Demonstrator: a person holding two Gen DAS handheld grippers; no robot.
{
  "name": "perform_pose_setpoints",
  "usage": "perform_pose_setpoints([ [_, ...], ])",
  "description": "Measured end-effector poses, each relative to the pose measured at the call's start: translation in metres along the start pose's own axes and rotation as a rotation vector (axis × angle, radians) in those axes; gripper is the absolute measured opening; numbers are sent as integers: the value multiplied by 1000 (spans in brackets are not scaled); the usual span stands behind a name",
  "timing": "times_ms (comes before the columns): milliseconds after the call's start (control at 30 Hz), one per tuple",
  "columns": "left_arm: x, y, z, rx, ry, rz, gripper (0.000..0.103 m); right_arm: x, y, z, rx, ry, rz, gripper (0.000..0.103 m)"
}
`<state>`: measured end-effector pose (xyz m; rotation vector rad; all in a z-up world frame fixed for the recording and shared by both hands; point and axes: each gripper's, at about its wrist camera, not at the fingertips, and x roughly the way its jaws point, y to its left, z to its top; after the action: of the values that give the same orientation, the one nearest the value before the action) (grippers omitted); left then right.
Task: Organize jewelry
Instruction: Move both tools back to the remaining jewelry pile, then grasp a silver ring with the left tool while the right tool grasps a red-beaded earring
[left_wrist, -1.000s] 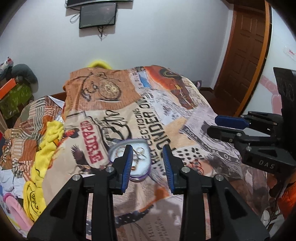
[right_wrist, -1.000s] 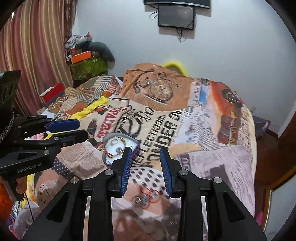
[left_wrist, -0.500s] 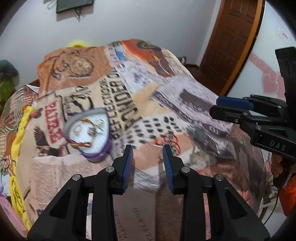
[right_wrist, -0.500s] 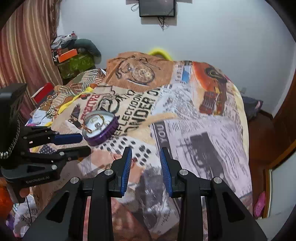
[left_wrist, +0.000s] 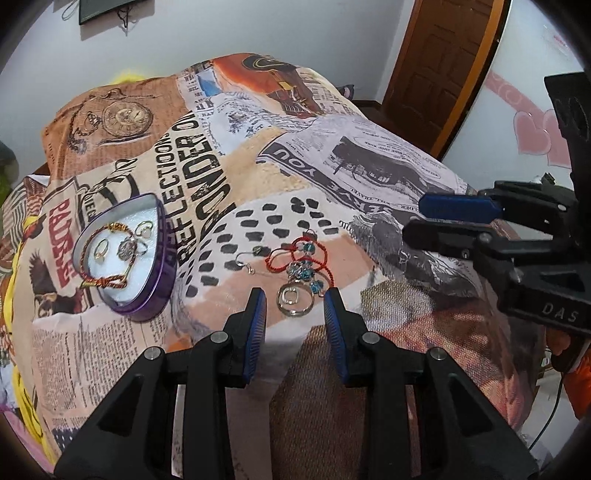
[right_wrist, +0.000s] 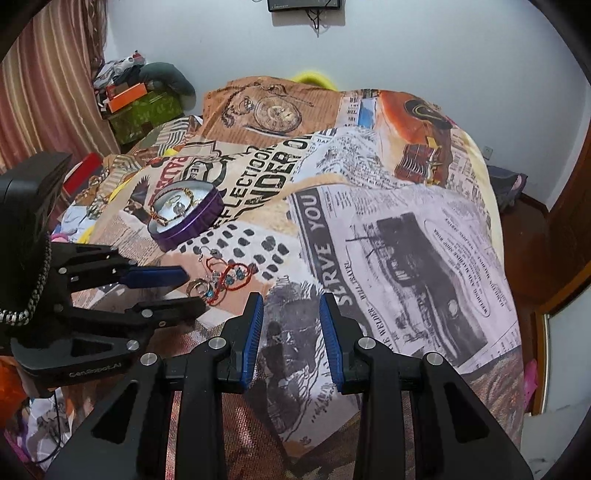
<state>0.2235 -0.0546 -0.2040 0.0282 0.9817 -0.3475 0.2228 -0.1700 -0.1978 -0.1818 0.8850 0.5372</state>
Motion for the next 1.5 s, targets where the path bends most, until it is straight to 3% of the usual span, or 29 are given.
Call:
perform_pose_setpoints([
  [133,3,2,1,-5,-5,-16,32,3,-1,-1,26,17,40,28],
  [200,3,3,0,-6,-10,-8,21,4,0,-1,28,18,47,28],
  [633,-20,20,-14,-48,-57,-11,20,21,28,2,-33,55,78,28],
  [1033,-40,42,-23,-83,-95,32,21,39,48,13,-54,98,132,28],
  [1233,-39,41,-23,-83,-99,33,21,50,53,13,-71,126,91,28],
  [1500,-39,46,-25,-100,-102,42,21,50,41,10,-91,96,33,25],
])
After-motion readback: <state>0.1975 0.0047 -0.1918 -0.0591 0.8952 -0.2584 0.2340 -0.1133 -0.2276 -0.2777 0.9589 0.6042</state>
